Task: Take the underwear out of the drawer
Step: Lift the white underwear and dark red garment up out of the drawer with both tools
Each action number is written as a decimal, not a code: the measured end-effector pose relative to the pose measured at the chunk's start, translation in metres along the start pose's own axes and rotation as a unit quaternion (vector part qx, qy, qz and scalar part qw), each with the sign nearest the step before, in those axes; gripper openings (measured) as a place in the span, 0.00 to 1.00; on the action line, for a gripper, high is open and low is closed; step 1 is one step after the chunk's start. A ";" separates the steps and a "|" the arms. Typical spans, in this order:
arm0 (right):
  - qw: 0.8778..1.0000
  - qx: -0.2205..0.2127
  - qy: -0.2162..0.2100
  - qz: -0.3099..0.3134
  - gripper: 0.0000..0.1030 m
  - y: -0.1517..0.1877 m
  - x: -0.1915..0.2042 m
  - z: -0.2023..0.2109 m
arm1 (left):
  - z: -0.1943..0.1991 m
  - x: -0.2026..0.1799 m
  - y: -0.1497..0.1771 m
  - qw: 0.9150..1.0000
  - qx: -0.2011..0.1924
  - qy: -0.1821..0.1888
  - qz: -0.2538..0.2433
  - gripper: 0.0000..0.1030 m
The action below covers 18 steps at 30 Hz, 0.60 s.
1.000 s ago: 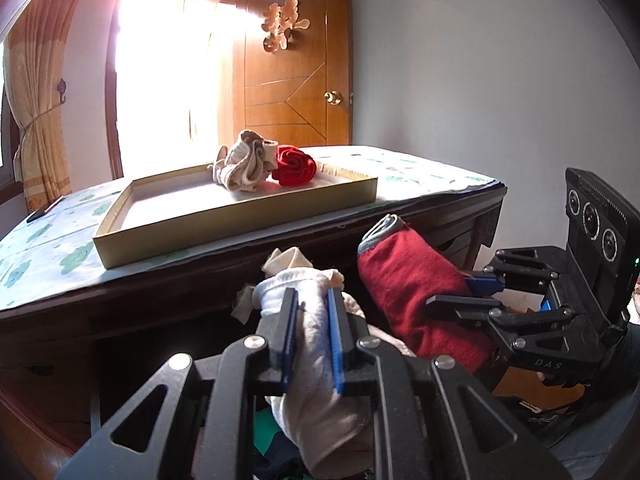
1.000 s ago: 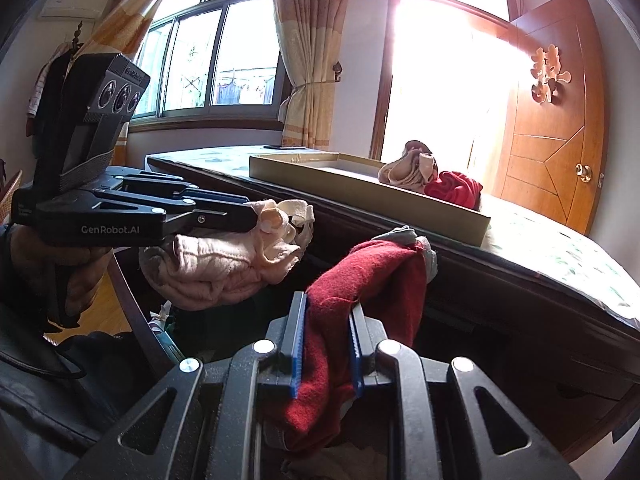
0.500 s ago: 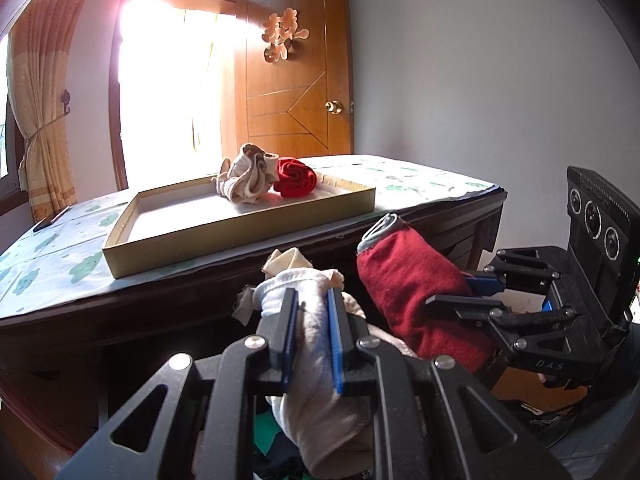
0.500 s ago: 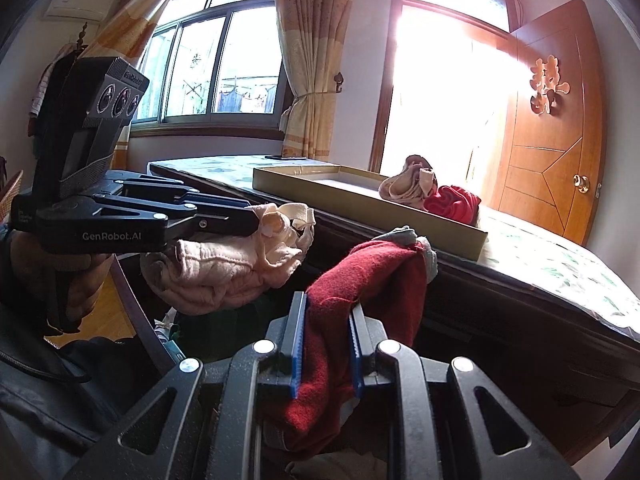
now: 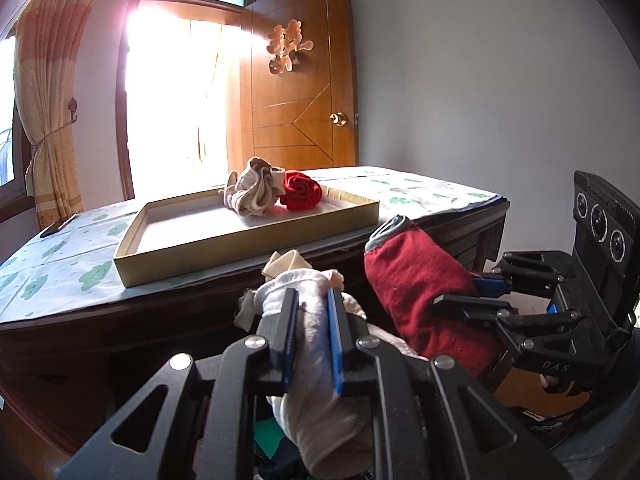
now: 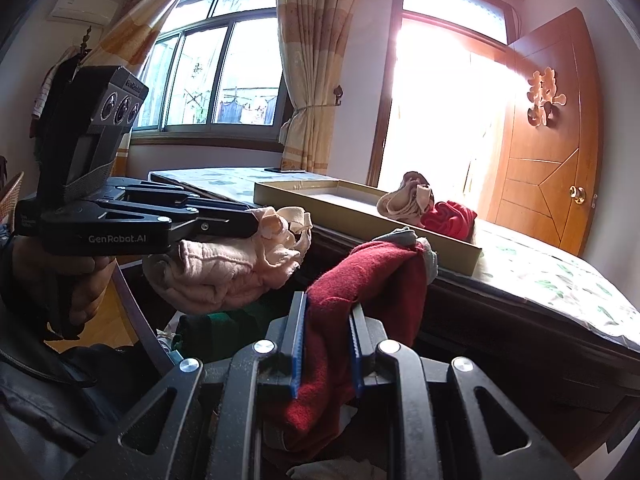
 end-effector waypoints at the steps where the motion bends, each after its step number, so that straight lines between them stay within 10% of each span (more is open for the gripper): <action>1: 1.000 -0.002 0.000 0.001 0.19 0.000 0.000 0.001 | 0.000 0.000 0.000 1.000 -0.001 0.000 0.001 0.11; 18: 1.000 -0.021 0.004 0.005 0.19 -0.007 0.001 0.005 | 0.013 -0.003 -0.005 0.999 -0.029 -0.014 -0.009 0.11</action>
Point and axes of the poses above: each gripper's, at about its wrist camera, not at the fingertips, and z roughly against the way its jaws point, x to its left, y to its underside, the point moved 6 cm from there along -z, roughly the way its jaws point, and after that the axes turned 12 degrees about x, right-handed, at the moved point
